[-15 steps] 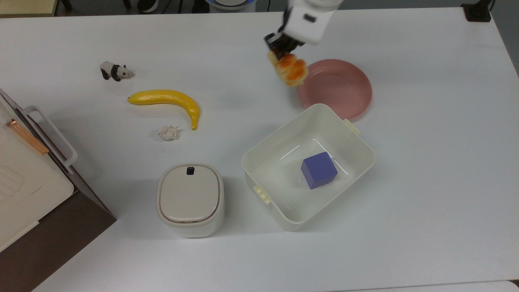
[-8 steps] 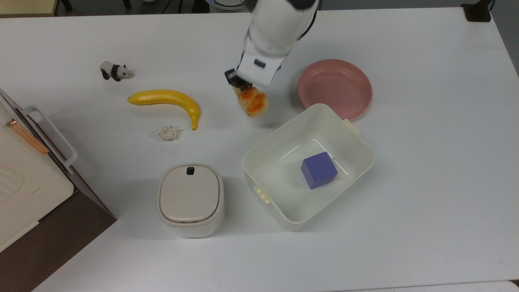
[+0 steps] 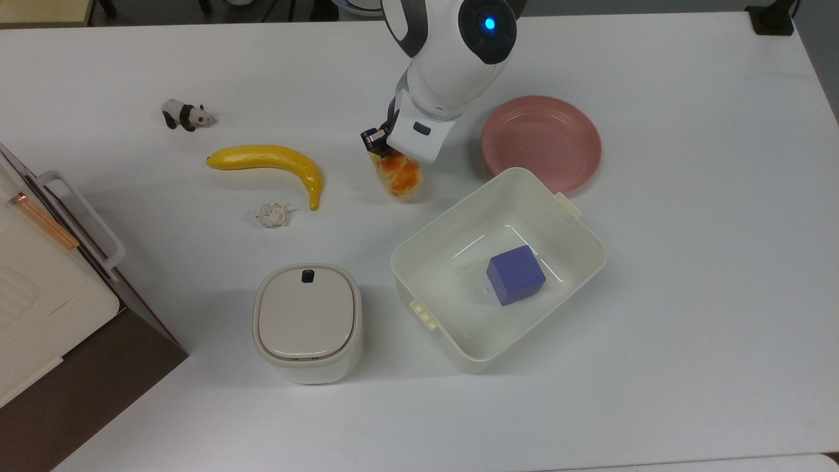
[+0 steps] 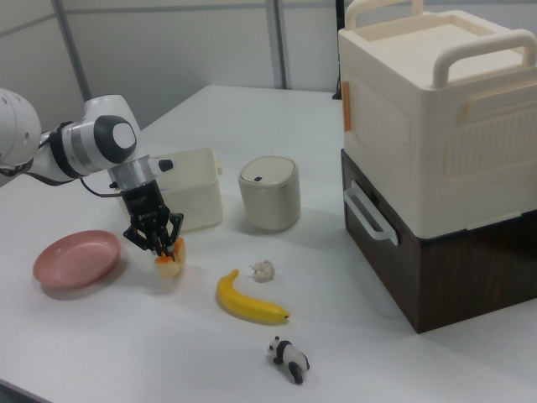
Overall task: Put the bread on the table
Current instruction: 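Lower the bread roll onto the table and open the gripper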
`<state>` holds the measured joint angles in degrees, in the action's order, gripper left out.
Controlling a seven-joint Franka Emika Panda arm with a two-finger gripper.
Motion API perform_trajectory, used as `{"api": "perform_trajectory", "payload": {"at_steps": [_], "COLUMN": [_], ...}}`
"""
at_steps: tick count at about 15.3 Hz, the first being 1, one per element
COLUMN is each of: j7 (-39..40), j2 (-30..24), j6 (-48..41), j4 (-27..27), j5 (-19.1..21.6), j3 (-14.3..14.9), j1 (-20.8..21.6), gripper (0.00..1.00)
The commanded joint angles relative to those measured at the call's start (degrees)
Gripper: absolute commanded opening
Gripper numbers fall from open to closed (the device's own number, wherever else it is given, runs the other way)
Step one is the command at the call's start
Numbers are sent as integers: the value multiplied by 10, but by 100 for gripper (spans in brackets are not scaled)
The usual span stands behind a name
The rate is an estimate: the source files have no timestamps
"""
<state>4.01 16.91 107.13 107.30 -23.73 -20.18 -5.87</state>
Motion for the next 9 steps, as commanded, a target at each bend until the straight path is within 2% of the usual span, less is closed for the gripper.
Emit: {"api": "perform_trajectory", "payload": {"at_steps": [1, 2, 3, 5, 7, 9], "j7": [-5, -4, -1, -1, 0, 0], "j2": [-10, -8, -6, -6, -6, -7], "j6": [9, 9, 7, 6, 4, 2], "j4": [16, 17, 17, 16, 12, 4], "j5": [-11, -14, -16, -21, -21, -21], "j3": [0, 1, 1, 0, 0, 0], "j1": [4, 5, 5, 5, 4, 2], "gripper": [40, 51, 67, 86, 100, 100]}}
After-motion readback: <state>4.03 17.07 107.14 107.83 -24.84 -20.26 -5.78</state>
